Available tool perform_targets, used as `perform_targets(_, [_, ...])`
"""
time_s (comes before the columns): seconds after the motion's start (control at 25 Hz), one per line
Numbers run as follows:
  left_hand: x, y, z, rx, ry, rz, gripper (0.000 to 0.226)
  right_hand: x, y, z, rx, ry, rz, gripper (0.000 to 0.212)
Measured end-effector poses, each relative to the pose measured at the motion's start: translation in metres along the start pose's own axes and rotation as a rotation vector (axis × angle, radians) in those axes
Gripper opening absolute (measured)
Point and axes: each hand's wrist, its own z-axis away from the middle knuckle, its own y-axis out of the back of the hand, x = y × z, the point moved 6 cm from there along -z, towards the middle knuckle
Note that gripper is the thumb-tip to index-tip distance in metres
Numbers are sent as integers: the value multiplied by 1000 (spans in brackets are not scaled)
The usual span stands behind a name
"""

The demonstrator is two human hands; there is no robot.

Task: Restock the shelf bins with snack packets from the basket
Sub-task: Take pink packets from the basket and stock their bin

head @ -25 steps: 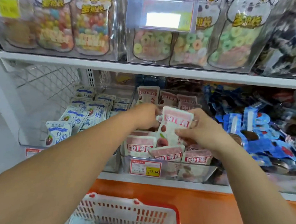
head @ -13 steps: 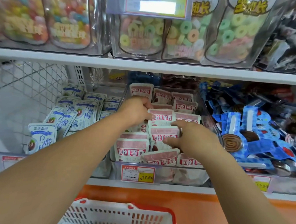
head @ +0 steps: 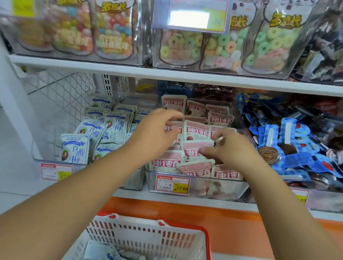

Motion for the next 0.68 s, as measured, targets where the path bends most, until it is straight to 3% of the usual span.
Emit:
perform_targets(0.16, [-18, 38, 90, 186, -34, 138, 26, -26, 19, 53, 433, 328, -241, 17])
perform_targets(0.24, [-56, 31, 135, 213, 77, 157, 24, -43, 1, 86, 416, 493, -461, 2])
perform_targets(0.28, [-82, 19, 159, 169, 178, 142, 24, -51, -22, 98, 303, 543, -454, 2])
perform_targets(0.36, [-133, -18, 205, -49, 372, 79, 22, -55, -93, 108, -56, 591, -155, 9])
perform_targets(0.48, [-186, -79, 274, -496, 537, -46, 29, -3, -217, 119, -613, 435, 319, 25])
perform_targets(0.56, [-208, -111, 311, -690, 598, -43, 36, 43, -278, 134, -809, 298, 394, 24])
perform_targets(0.68, [-231, -140, 346, -758, 671, -41, 32, 87, -338, 159, -890, 109, 365, 27])
